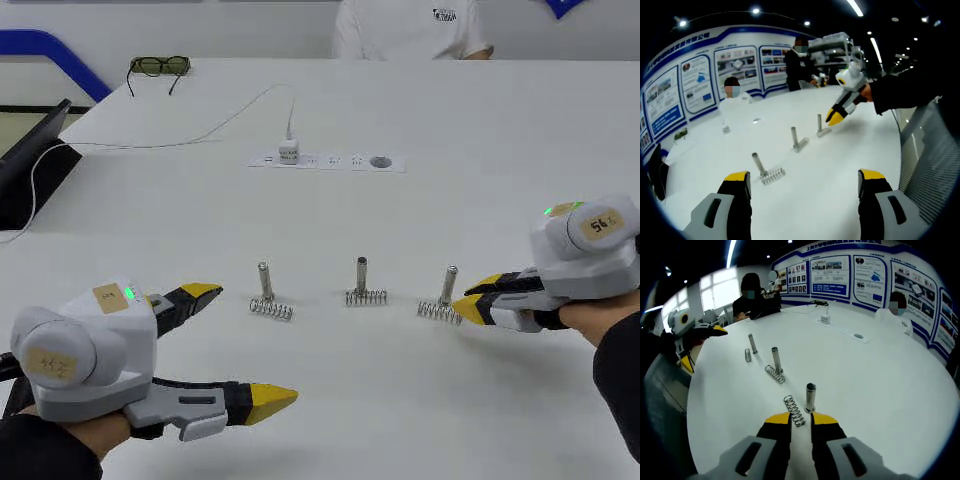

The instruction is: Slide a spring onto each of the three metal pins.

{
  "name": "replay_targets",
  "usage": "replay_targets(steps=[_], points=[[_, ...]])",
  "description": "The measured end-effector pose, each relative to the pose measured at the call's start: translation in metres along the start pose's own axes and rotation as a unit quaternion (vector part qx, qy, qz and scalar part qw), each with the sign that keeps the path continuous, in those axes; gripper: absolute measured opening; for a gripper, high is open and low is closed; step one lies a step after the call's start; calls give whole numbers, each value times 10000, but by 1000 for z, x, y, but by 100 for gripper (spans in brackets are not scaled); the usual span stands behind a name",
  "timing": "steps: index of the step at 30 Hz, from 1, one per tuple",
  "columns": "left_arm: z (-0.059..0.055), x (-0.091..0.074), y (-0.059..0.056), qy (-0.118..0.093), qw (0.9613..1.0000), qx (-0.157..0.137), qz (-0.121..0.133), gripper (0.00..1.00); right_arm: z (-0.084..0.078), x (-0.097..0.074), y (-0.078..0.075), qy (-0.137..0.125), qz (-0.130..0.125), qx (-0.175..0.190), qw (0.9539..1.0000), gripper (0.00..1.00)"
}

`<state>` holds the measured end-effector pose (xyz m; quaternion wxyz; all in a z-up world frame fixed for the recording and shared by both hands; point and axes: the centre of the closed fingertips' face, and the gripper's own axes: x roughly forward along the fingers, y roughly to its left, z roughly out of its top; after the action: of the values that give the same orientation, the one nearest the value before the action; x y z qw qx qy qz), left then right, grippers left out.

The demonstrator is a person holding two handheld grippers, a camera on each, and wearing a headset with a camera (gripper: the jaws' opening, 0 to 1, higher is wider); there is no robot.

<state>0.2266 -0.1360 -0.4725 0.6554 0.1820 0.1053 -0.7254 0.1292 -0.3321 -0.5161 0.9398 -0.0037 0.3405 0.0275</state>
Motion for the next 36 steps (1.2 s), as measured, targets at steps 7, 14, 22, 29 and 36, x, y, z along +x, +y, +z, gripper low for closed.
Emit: replay_targets(steps=[7, 14, 22, 29, 36], points=[[-3, -1, 1, 5, 10000, -25, -3, 90, -10, 8, 4, 21, 203, -302, 9993, 17], [-6, -1, 3, 28, 10000, -50, 12, 90, -15, 11, 1, 31, 277, -431, 9987, 17], [-8, -1, 3, 72, 9999, -72, 39, 89, -16, 16, 1, 2, 357, -558, 9978, 16], [-9, -1, 3, 107, 9999, -88, 70, 89, -16, 17, 4, -44, 421, -561, 9975, 13], [-9, -2, 3, 115, 9999, -72, 83, 89, -6, 9, 6, -106, 388, -664, 9970, 12]])
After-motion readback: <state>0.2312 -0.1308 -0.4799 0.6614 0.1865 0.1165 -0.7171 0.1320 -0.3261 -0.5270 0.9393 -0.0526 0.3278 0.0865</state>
